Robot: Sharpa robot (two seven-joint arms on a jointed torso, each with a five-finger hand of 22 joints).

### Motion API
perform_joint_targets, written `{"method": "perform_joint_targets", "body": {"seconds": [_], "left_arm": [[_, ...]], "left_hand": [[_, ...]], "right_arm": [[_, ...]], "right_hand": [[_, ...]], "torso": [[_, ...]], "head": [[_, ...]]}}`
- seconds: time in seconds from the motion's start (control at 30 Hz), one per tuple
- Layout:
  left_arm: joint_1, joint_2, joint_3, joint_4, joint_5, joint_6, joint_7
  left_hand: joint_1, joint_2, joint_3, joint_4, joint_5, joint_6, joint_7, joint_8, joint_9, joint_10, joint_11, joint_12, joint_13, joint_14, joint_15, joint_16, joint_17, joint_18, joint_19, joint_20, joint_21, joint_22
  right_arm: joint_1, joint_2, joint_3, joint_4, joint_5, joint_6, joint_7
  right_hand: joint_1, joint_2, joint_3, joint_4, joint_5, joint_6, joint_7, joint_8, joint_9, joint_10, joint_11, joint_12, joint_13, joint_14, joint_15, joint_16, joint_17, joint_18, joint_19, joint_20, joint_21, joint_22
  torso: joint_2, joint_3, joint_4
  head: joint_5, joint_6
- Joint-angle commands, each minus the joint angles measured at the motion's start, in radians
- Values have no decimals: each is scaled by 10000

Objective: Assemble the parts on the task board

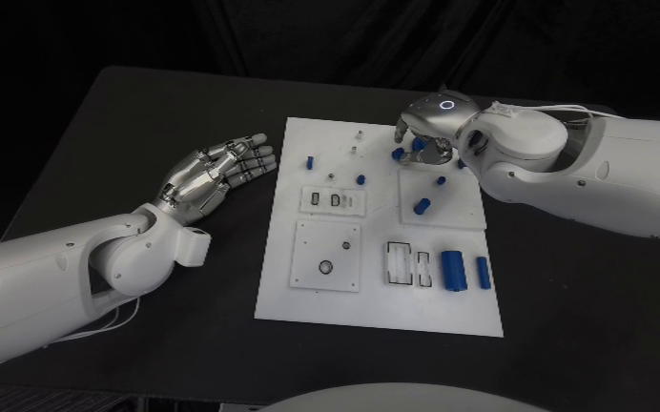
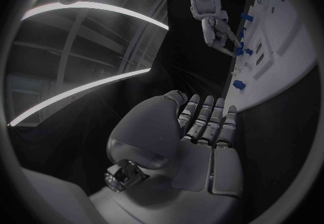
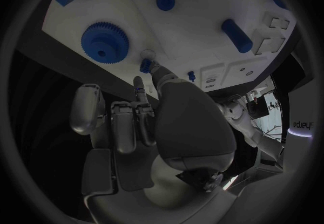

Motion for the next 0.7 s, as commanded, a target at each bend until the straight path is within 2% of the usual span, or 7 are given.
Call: {"method": "perform_joint_targets", "body": {"seconds": [0.03,0.3,0.57,0.7], "left_arm": [[-26,8,5,4,-27,186,1092],[-27,23,5,0,-27,198,1089],[-28,15,5,-5,-27,200,1071],[-29,25,5,-9,-27,207,1068]], "left_hand": [[-87,28,64,-10,-1,71,262,52,12,71,17,62,11,24,41,29,10,-197,-46,5,-63,-14],[-87,28,64,-10,-1,71,262,52,12,71,17,62,11,24,41,29,10,-197,-46,5,-63,-14],[-87,28,64,-10,-1,71,262,52,12,71,17,62,11,24,41,29,10,-197,-46,5,-63,-14],[-87,28,64,-10,-1,71,262,52,12,71,17,62,11,24,41,29,10,-197,-46,5,-63,-14]], "right_arm": [[-42,32,5,-27,-114,237,-236],[-125,194,5,-214,-114,308,-226],[-205,332,5,-401,-114,291,-141],[-244,380,5,-471,-113,266,-108]], "right_hand": [[119,-30,39,33,21,106,19,-35,9,1089,-30,54,2631,1102,-15,25,2630,-114,-71,-10,-51,1668],[446,7,167,-96,662,146,30,-123,-18,1089,-28,54,2631,1102,-19,25,2630,-61,-294,-17,-212,1593],[572,37,245,-178,778,165,0,-147,-28,1059,-44,50,2612,1102,-25,25,2630,-36,-391,-17,-292,1560],[632,84,303,-216,843,248,-21,-121,-16,1028,-60,45,2592,1102,-36,25,2630,-26,-431,-23,-318,1548]], "torso": [[1,3,0],[3,1,5],[-4,-3,-13],[0,2,2]], "head": [[-23,-7],[-32,12],[-27,-11],[-42,-22]]}}
